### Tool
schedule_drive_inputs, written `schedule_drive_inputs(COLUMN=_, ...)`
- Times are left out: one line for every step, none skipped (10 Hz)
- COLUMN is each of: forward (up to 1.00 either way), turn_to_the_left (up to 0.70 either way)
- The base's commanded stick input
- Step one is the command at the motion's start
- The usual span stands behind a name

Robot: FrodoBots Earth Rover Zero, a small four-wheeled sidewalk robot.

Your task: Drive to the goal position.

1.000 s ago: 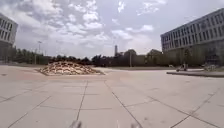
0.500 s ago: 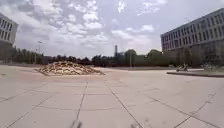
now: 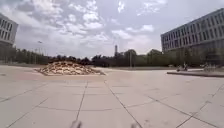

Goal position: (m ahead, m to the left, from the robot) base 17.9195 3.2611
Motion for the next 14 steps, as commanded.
schedule_drive_inputs(forward=1.00, turn_to_the_left=0.04)
schedule_drive_inputs(forward=1.00, turn_to_the_left=0.04)
schedule_drive_inputs(forward=1.00, turn_to_the_left=0.04)
schedule_drive_inputs(forward=1.00, turn_to_the_left=0.04)
schedule_drive_inputs(forward=1.00, turn_to_the_left=0.02)
schedule_drive_inputs(forward=1.00, turn_to_the_left=0.00)
schedule_drive_inputs(forward=1.00, turn_to_the_left=0.00)
schedule_drive_inputs(forward=1.00, turn_to_the_left=0.00)
schedule_drive_inputs(forward=1.00, turn_to_the_left=0.02)
schedule_drive_inputs(forward=1.00, turn_to_the_left=0.04)
schedule_drive_inputs(forward=1.00, turn_to_the_left=0.04)
schedule_drive_inputs(forward=1.00, turn_to_the_left=0.04)
schedule_drive_inputs(forward=1.00, turn_to_the_left=0.04)
schedule_drive_inputs(forward=1.00, turn_to_the_left=0.04)
